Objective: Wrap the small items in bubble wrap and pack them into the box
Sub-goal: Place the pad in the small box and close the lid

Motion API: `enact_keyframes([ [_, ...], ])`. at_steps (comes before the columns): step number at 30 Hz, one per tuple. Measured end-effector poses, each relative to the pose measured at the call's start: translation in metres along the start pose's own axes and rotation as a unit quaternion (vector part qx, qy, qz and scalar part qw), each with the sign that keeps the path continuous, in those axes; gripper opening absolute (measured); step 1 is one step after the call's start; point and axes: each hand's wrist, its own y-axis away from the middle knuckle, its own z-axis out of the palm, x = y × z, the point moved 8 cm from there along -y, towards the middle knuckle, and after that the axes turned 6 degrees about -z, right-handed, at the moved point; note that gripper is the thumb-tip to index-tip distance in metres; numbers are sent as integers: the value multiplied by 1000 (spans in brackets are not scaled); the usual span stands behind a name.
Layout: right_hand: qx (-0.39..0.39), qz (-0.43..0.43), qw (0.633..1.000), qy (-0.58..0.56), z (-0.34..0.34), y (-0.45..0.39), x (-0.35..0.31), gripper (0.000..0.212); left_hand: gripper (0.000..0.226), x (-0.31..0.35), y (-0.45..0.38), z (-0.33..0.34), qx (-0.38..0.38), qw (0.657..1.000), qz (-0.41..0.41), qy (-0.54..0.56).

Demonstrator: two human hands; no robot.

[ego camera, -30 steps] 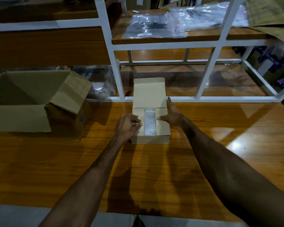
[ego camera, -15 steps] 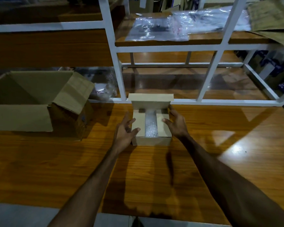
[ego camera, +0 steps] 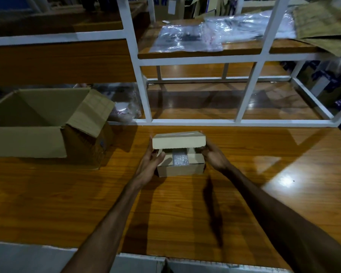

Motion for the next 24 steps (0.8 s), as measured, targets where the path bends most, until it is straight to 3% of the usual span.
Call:
enact_keyframes([
  [6, 3, 6, 998, -56, 1, 18, -10, 70, 84, 7, -10, -4, 54, 998, 19, -41],
  [13, 9, -18, 999, 29, 0, 18, -25, 77, 80, 21, -6, -1, 61, 996, 48, -54],
  [19, 7, -8, 1000, -14, 3, 25, -11, 55, 71, 15, 0, -3, 98, 990, 87, -44],
  [24, 15, -39, 999, 30, 5, 37, -9, 52, 52, 5, 14, 1, 138, 985, 97, -25],
])
